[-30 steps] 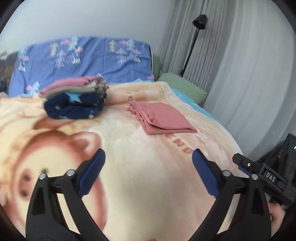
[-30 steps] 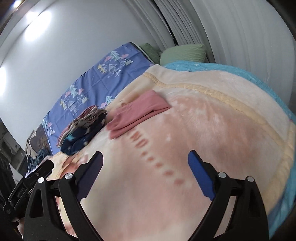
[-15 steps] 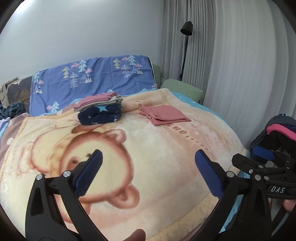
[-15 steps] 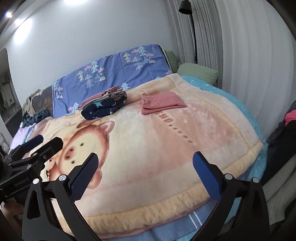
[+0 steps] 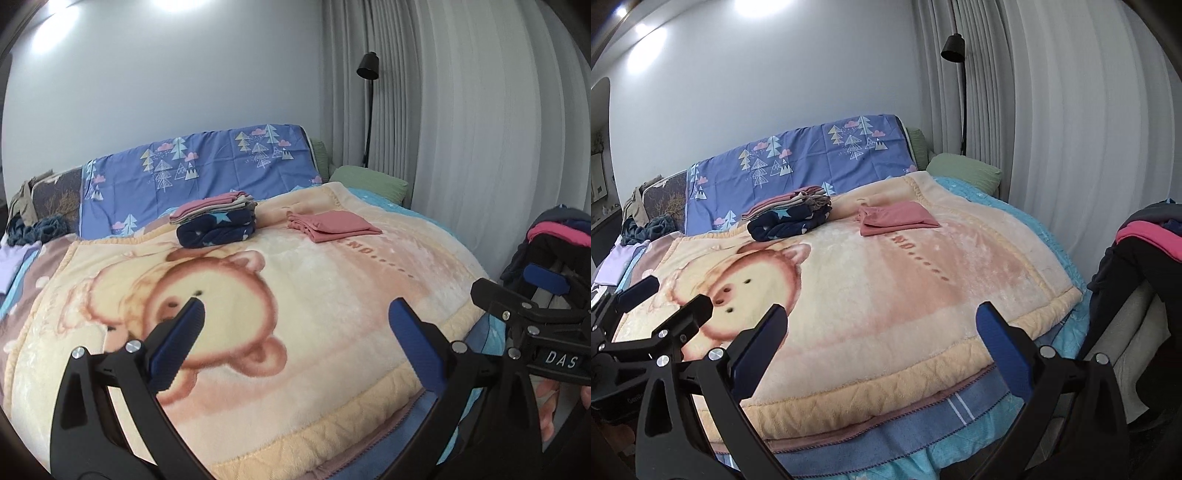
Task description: Fold small clothes
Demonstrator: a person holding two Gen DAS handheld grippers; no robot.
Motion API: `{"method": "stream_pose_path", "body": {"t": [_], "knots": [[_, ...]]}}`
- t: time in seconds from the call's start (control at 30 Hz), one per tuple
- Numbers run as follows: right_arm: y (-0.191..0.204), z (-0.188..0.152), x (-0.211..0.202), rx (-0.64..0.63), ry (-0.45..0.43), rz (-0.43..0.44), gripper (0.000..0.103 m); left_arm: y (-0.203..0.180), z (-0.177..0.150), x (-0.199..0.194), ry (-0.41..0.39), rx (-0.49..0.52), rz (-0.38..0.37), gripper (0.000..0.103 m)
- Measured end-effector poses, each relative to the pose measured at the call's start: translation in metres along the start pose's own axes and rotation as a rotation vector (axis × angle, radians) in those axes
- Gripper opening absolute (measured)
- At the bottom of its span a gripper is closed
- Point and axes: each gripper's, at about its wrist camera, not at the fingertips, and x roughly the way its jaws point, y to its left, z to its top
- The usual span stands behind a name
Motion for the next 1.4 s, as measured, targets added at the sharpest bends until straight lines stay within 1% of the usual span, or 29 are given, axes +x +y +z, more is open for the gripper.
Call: {"method": "stream_pose_path", "body": {"t": [0.1, 0.23, 0.43, 0.8, 1.4], "knots": [[0.001, 0.001, -0.003, 0.003, -0.003, 0.028, 0.102, 0.004, 0.001, -0.010, -0.013, -0.011, 0.009, 0.101], [0.007, 0.000, -0.009, -0.011, -0.022, 0.018, 0.102, 0.003, 0.003, -0.018, -0.029, -0.001, 0.035, 0.101], [0.007, -0.004, -0.011, 0.003, -0.014, 0.020, 0.102, 0.001, 0.005, -0.024, -0.029, 0.007, 0.033, 0.101], [0.005, -0.004, -0.013, 0.022, -0.016, 0.018, 0.102, 0.001, 0.004, -0.021, -0.018, -0.013, 0.013, 0.101], [-0.005, -0.007, -0.011, 0.057, -0.005, 0.015, 0.102, -0.002, 0.003, -0.014, -0.006, -0.004, 0.008, 0.101]]}}
